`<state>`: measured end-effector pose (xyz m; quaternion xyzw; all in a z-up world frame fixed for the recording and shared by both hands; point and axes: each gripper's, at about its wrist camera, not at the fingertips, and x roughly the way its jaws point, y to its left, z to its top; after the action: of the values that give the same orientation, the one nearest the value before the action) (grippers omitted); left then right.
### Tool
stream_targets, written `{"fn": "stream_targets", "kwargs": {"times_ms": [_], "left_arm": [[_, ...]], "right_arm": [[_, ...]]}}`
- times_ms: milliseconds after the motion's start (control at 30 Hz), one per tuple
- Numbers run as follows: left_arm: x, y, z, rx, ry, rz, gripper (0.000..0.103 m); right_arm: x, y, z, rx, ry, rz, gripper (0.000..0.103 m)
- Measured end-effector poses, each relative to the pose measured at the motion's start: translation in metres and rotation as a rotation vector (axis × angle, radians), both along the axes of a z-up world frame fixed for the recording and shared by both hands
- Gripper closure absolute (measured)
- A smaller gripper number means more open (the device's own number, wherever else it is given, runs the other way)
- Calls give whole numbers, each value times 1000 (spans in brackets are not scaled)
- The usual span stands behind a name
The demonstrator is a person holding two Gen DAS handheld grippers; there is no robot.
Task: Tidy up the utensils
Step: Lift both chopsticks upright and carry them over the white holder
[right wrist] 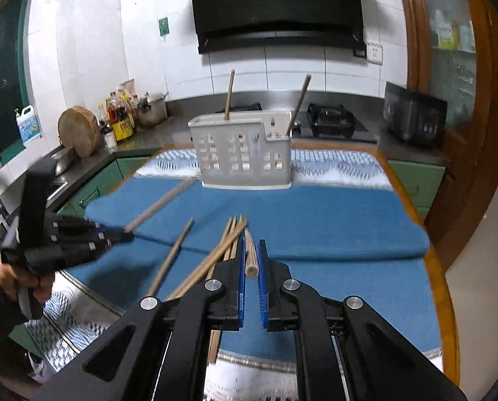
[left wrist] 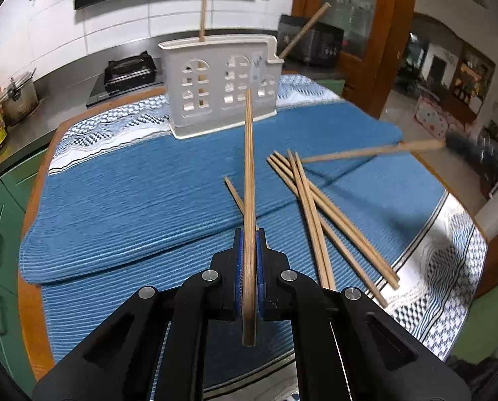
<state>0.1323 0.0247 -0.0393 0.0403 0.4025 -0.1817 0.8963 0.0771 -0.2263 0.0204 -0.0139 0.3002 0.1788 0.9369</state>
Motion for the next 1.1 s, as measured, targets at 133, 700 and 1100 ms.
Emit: {"fn": "stream_targets", "kwargs": {"times_ms": [133, 700, 1100], "left_arm": [[9, 0, -7, 5, 45, -7, 98], [29, 7, 33, -12, -36, 21, 98], [67, 25, 124, -25, -92, 34, 97]], "right_arm": [[12, 1, 8, 10, -4, 12, 96], [49, 3, 64, 24, -49, 80, 97], [110, 6, 158, -2, -182, 75, 97]]}}
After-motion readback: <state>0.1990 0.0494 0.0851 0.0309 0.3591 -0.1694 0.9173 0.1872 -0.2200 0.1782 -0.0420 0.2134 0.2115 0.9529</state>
